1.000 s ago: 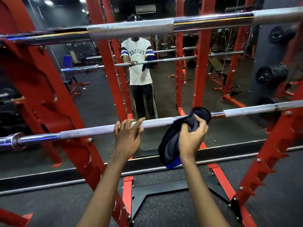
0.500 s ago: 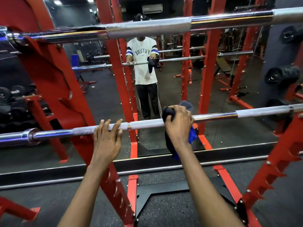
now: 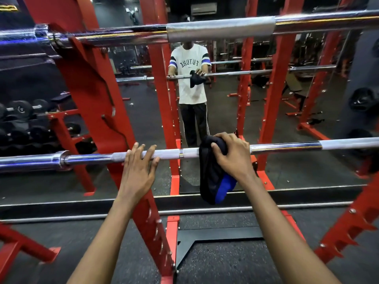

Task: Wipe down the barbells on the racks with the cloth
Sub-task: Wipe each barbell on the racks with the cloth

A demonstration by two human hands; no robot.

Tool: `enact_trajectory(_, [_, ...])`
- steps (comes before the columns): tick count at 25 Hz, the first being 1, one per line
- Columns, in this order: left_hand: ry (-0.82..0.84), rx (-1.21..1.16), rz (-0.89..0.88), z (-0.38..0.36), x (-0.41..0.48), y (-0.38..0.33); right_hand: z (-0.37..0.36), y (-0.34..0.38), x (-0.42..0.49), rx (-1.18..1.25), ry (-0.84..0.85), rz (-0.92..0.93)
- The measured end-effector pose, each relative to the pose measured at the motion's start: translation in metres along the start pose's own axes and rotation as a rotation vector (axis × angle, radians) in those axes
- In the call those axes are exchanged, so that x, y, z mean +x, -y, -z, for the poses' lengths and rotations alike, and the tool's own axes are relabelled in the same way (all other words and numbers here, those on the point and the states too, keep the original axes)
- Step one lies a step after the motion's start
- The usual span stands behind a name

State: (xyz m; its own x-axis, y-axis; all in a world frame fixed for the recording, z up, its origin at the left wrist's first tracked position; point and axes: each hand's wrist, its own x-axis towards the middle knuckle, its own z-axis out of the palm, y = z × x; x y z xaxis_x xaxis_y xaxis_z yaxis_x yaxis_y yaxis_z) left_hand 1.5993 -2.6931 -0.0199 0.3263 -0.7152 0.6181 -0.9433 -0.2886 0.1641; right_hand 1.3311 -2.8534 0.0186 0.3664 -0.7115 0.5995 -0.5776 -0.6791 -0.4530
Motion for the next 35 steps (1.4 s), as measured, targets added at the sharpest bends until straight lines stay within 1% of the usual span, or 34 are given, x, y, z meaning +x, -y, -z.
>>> enact_trajectory(1, [-0.005,0.01,-0.006,0.0,0.0,0.0,-0.012,0.01,-0.005,-0.068,-0.025,-0.004])
enact_trajectory(3, [0.006,0.021,-0.001,0.0,0.0,-0.005,-0.031,0.033,-0.014,-0.071,-0.056,0.035])
enact_trajectory(5, [0.023,0.072,0.007,0.002,-0.001,-0.009,-0.043,0.05,-0.018,-0.035,-0.052,0.164])
enact_trajectory(7, [0.024,0.165,0.008,0.01,0.002,-0.004,-0.051,0.056,-0.02,-0.074,-0.019,0.327])
enact_trajectory(8, [0.034,0.197,-0.006,0.016,0.004,0.001,-0.051,0.056,-0.019,-0.101,-0.004,0.366])
enact_trajectory(9, [0.057,0.209,-0.03,0.021,0.006,0.008,-0.051,0.054,-0.016,-0.117,-0.003,0.368])
enact_trajectory(10, [0.087,0.2,-0.061,0.025,0.007,0.018,-0.051,0.053,-0.013,-0.113,-0.018,0.328])
enact_trajectory(12, [0.142,0.149,-0.112,0.03,0.006,0.034,-0.055,0.062,-0.013,-0.065,-0.069,0.194])
enact_trajectory(13, [0.157,0.128,-0.128,0.029,0.005,0.038,-0.06,0.072,-0.015,-0.052,-0.079,0.158])
enact_trajectory(14, [0.16,0.112,-0.139,0.028,0.003,0.04,-0.067,0.087,-0.016,-0.057,-0.068,0.163])
enact_trajectory(16, [0.16,0.078,-0.144,0.026,0.0,0.042,-0.082,0.113,-0.019,-0.082,-0.014,0.247])
enact_trajectory(19, [0.113,0.085,-0.125,0.032,-0.011,0.059,-0.084,0.112,-0.013,-0.081,0.021,0.302])
enact_trajectory(22, [0.122,0.124,-0.099,0.04,-0.021,0.072,-0.074,0.094,-0.014,-0.062,-0.007,0.206])
enact_trajectory(24, [0.129,0.077,-0.063,0.043,-0.02,0.075,-0.075,0.097,-0.013,-0.032,-0.029,0.128])
enact_trajectory(25, [0.112,0.058,-0.035,0.045,-0.02,0.077,-0.077,0.103,-0.013,-0.025,-0.031,0.121])
enact_trajectory(27, [0.087,0.077,0.008,0.047,-0.021,0.085,-0.09,0.121,-0.015,-0.042,-0.004,0.195])
enact_trajectory(30, [0.091,0.108,0.037,0.045,-0.025,0.088,-0.114,0.151,-0.022,-0.042,0.019,0.336])
enact_trajectory(33, [0.072,0.11,0.057,0.045,-0.024,0.085,-0.127,0.173,-0.02,-0.037,0.081,0.393])
enact_trajectory(35, [0.068,0.124,0.052,0.047,-0.025,0.089,-0.123,0.168,-0.014,-0.031,0.108,0.431])
